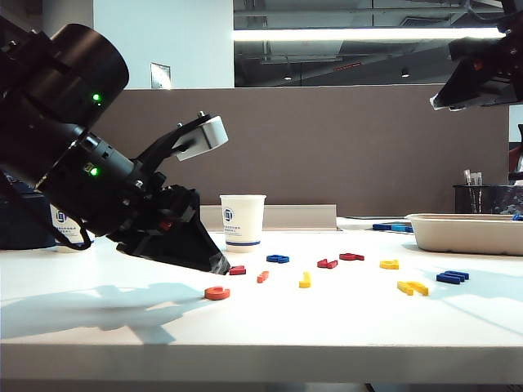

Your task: Pick up the letter "c" and put it in the paper cup.

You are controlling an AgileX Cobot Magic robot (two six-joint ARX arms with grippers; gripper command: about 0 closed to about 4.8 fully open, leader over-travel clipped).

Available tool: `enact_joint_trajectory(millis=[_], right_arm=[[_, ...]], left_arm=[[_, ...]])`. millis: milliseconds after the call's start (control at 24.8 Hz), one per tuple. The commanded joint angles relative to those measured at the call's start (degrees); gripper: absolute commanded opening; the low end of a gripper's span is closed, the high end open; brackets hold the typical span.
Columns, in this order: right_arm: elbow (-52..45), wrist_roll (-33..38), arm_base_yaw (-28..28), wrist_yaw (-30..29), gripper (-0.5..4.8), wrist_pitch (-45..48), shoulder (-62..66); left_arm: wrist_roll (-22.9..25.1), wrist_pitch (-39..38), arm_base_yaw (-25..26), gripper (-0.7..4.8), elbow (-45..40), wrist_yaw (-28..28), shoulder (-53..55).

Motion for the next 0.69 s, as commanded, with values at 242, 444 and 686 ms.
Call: enact_joint_trajectory(millis=[242, 444, 686], right_arm=[[0.3, -0.2, 0.0, -0.1, 1.17, 0.7, -0.1], [0.3, -0.2, 0.0, -0.1, 1.17, 0.7, -0.1], [0.3, -0.2, 0.0, -0.1, 1.17, 0.7, -0.1]], left_arm=[[0.0, 0.4, 0.0, 1.55, 0.3, 0.1, 2.0], [0.1, 1.0, 0.0, 1.57, 0.5, -1.5, 2.1], [0.2, 1.6, 0.0, 1.94, 0.5, -1.5, 2.6]])
